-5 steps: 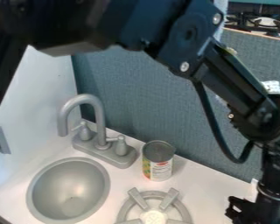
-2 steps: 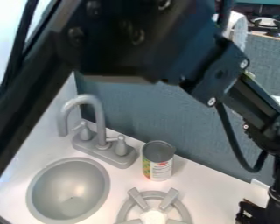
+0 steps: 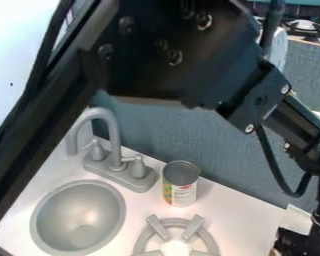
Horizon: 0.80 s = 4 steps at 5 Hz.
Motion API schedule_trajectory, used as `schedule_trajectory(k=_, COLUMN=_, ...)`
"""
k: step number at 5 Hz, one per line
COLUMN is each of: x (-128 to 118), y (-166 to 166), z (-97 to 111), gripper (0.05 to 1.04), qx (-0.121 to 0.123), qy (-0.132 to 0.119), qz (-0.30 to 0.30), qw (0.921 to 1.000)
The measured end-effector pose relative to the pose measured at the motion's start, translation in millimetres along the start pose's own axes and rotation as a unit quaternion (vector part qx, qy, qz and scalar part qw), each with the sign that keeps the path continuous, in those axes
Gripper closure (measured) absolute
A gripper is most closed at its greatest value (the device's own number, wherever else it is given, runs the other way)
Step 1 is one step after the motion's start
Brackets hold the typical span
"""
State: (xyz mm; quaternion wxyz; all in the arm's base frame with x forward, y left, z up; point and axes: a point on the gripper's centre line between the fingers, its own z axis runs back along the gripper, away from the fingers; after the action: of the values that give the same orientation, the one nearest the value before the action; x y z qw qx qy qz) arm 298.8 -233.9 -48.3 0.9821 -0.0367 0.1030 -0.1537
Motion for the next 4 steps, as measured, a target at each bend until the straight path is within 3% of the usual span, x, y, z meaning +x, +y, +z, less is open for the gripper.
schedule_trajectory(k=4, x=-3.4, y=11.9, z=3.9, gripper=0.457, qx=0.032, qy=-0.022, qz=0.018, qw=0.9991)
